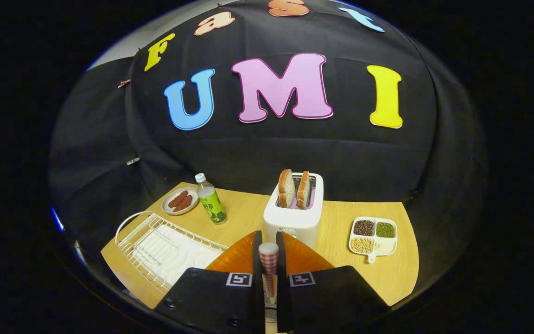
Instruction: Take the plate from the dish rack, then take the spoon from the basket and place it into the plate.
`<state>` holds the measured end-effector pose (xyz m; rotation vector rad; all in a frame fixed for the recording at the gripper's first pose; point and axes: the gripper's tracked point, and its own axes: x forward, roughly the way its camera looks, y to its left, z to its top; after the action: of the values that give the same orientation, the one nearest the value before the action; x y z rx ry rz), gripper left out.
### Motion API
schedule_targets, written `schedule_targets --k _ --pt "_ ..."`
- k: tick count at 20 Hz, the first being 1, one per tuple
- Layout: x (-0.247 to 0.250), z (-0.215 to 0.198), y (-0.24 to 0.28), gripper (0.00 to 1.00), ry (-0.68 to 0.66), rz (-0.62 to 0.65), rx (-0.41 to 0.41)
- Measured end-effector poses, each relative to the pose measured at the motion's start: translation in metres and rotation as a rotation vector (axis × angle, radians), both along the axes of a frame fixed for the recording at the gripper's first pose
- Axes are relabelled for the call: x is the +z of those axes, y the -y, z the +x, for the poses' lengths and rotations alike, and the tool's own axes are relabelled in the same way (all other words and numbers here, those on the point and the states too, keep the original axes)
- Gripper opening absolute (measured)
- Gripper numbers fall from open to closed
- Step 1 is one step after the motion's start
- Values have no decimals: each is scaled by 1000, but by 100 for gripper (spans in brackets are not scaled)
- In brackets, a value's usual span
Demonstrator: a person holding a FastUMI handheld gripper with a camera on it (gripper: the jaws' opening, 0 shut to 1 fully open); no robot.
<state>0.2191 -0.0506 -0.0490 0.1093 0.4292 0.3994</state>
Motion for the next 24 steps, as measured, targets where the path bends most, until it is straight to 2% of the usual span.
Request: schedule_targets --k 5,9,13,19,24 --pt "1 -47 3 14 -8 -14 81" --pt "-40 -104 -9 14 -91 -17 147" --pt "-91 -147 -24 14 -240 28 168" --pt "-146 -183 -45 14 -352 26 187" --pt "-181 -195 -61 15 -382 -50 241"
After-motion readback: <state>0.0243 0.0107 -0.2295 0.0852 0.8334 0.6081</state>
